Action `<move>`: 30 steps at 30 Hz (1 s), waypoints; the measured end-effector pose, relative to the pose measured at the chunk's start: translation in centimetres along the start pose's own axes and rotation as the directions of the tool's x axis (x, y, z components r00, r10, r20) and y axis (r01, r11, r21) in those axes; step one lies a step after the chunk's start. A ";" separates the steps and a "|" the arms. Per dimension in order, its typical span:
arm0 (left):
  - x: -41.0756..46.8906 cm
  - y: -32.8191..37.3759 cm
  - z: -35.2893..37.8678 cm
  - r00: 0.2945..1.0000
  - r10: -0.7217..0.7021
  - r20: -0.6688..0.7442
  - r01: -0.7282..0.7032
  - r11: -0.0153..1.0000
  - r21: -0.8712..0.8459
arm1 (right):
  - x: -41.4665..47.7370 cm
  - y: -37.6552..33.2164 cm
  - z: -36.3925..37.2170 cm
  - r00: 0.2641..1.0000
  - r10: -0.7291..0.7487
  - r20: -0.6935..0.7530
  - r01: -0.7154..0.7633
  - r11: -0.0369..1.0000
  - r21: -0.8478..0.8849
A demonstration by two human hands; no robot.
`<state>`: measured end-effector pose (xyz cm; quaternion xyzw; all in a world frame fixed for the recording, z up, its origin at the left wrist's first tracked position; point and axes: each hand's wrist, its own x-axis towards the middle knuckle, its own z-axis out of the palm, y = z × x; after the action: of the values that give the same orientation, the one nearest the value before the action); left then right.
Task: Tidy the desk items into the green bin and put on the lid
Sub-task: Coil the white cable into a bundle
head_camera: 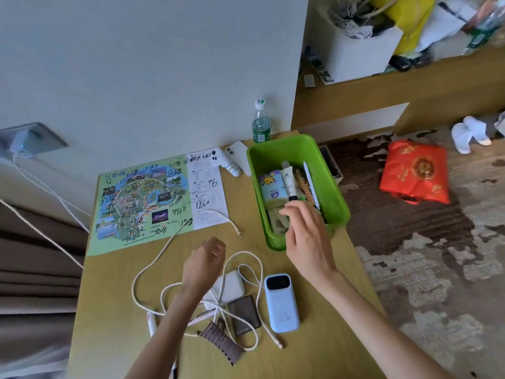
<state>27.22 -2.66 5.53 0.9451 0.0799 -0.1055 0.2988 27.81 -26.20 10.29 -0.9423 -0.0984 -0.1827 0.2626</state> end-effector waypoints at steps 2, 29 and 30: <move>-2.0 -2.6 0.9 0.999 0.009 0.051 -0.011 0.999 0.047 | -2.3 -1.9 1.2 0.995 -0.077 0.067 0.075 0.997 0.034; -1.5 -7.0 1.2 0.993 -0.085 -0.086 0.103 0.969 0.223 | -12.5 -1.0 8.3 0.453 0.774 0.442 -0.761 0.594 -0.261; -1.4 -7.0 0.9 0.993 -0.084 -0.078 0.100 0.967 0.233 | -12.5 -0.9 8.2 0.451 0.779 0.436 -0.777 0.583 -0.237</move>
<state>24.25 2.34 1.27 0.9723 0.1205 -0.0962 0.1758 18.53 -22.22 -0.81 -0.8949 0.2792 0.2062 0.2805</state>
